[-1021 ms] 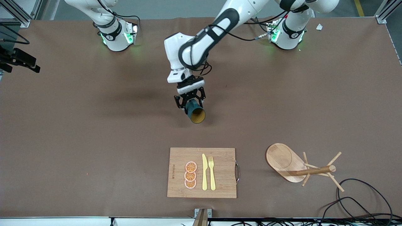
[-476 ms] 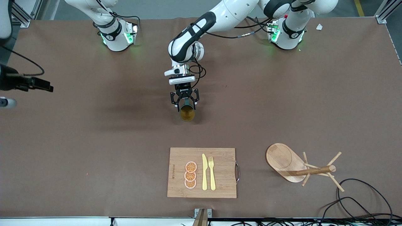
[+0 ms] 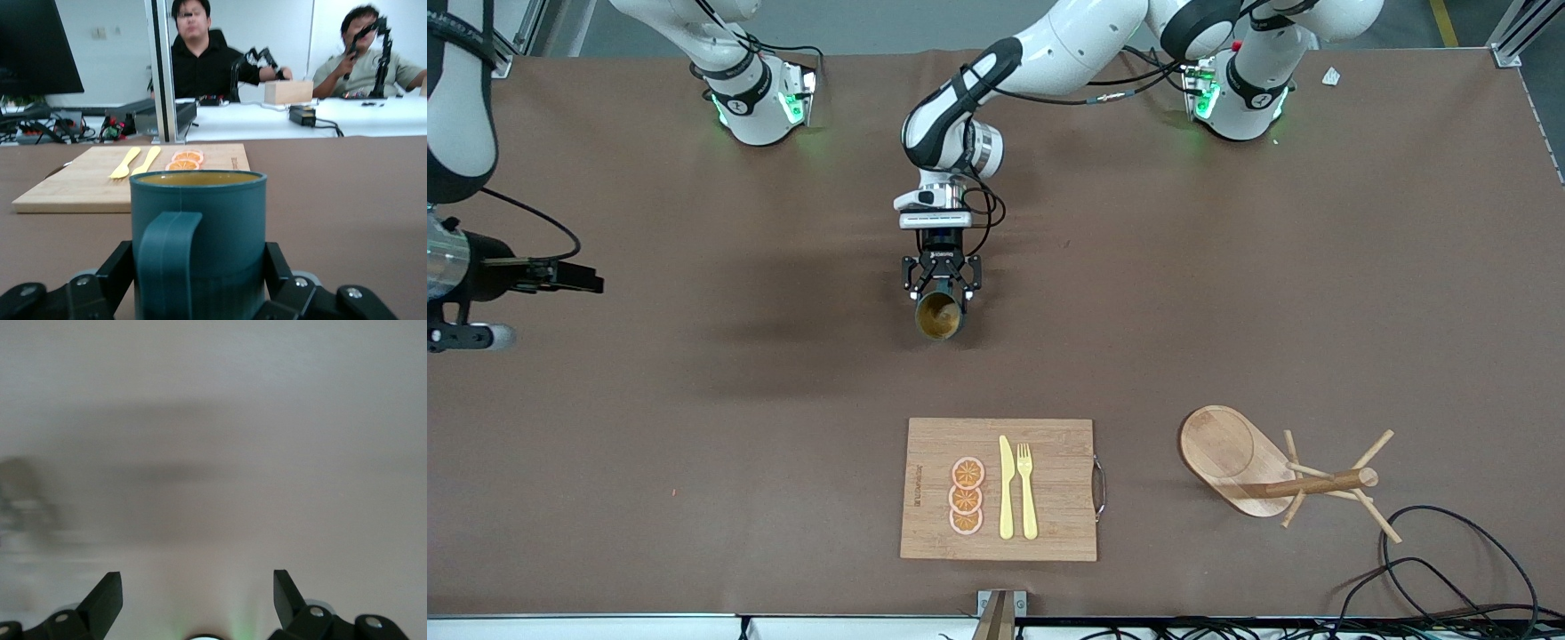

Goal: Transfer cup from left to right arm and place
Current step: 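Hold the mug with the left gripper while the right gripper approaches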

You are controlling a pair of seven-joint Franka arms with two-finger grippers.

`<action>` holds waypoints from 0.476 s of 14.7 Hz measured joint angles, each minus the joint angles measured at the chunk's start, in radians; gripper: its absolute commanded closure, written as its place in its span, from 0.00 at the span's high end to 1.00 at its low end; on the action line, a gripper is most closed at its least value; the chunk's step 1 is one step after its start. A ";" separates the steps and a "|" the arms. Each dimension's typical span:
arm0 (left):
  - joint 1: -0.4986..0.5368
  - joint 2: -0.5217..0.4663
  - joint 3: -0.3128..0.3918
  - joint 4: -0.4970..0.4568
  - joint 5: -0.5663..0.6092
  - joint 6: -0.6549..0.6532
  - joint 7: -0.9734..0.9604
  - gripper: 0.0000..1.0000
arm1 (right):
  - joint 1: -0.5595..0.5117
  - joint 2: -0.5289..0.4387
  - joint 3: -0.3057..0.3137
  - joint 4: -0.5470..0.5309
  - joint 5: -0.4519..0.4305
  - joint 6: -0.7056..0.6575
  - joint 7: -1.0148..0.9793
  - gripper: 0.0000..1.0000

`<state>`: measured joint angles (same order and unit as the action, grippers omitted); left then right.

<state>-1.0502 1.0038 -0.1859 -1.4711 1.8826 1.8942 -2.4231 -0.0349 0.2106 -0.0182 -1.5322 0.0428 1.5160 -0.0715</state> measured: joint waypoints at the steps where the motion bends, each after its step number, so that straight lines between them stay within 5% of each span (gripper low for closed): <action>1: 0.000 0.013 0.001 0.001 0.033 -0.015 -0.034 0.58 | 0.020 0.001 0.002 -0.010 0.035 0.021 0.002 1.00; 7: -0.019 0.040 0.000 -0.002 0.084 -0.092 -0.166 0.59 | 0.123 0.007 0.006 -0.147 0.100 0.184 0.093 1.00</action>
<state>-1.0688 1.0437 -0.1855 -1.4727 1.9665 1.8025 -2.5887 0.0885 0.2181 -0.0122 -1.6796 0.1423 1.6998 0.0217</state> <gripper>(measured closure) 0.172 0.000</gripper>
